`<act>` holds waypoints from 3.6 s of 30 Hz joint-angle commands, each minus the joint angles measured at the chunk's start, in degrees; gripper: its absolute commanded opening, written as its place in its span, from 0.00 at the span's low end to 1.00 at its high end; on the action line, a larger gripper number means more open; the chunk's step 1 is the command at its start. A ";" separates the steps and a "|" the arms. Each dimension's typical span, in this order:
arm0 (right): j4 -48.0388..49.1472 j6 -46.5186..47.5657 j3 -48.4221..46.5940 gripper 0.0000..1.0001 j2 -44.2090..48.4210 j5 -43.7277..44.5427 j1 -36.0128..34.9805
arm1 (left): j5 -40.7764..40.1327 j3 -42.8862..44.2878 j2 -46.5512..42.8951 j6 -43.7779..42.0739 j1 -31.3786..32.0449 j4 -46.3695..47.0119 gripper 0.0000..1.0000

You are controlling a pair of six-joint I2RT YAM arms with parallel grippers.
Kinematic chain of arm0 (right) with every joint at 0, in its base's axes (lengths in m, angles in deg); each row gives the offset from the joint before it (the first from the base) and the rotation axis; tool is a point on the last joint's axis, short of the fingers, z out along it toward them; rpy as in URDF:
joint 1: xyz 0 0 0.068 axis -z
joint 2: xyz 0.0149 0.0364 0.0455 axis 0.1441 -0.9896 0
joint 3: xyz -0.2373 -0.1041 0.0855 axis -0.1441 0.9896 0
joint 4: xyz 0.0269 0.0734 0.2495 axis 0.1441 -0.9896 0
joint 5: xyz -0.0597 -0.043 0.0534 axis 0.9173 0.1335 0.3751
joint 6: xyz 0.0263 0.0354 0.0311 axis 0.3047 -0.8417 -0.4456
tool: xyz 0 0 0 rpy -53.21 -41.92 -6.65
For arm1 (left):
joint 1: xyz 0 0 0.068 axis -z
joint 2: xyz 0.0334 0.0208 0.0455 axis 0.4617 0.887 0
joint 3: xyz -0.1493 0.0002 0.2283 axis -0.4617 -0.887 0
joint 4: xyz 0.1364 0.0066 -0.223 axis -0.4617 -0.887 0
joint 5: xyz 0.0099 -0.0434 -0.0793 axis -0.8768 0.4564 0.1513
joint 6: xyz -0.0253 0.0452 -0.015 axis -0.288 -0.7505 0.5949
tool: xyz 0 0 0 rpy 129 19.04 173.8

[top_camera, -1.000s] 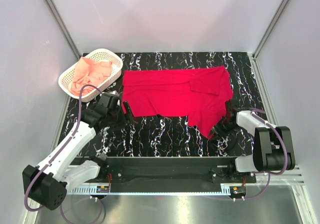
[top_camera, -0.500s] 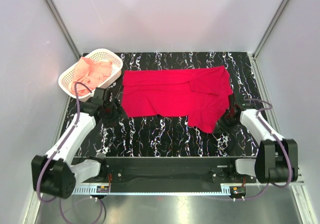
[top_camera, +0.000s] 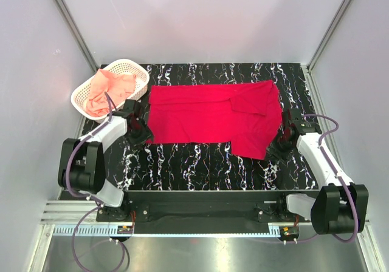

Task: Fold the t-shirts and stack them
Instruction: Fold the tshirt

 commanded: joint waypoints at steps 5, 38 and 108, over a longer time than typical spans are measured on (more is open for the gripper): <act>-4.31 1.91 -1.52 0.00 2.55 0.83 -0.27 | -3.98 5.23 4.84 -1.39 -1.22 3.96 0.54; -7.56 3.76 1.65 0.00 4.84 -4.18 -0.18 | -8.03 4.09 3.27 -7.80 -2.01 1.42 0.00; -7.38 12.02 -77.98 0.00 -55.63 -10.95 2.02 | -10.14 50.94 33.85 -11.41 -2.54 -13.36 0.00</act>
